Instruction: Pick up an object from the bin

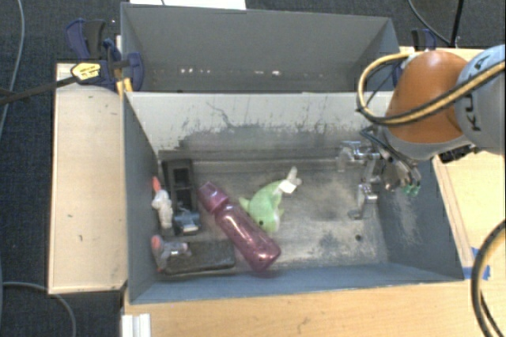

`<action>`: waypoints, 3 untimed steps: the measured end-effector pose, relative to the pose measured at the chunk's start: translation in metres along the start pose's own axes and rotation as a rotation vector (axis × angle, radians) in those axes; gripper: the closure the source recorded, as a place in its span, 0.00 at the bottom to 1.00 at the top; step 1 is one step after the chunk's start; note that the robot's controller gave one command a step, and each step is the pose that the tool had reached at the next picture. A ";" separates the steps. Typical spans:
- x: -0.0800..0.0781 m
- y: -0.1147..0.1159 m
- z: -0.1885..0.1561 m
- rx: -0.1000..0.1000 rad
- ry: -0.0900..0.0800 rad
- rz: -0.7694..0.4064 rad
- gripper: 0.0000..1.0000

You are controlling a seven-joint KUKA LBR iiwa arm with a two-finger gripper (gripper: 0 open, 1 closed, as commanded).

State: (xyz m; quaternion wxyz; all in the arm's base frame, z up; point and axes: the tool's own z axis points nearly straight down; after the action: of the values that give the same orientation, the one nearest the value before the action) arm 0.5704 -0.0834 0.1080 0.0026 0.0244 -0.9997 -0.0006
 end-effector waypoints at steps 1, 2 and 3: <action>-0.006 0.017 -0.053 0.002 -0.008 -0.007 0.00; -0.013 0.035 -0.065 0.006 -0.030 -0.035 0.00; -0.004 0.051 -0.014 0.002 -0.013 -0.065 0.00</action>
Offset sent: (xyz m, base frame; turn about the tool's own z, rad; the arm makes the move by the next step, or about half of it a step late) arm 0.0066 0.0673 -0.0198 -0.0831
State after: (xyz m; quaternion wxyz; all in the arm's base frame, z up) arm 0.5721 -0.0326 0.1223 -0.0037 0.0570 -0.9984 0.0002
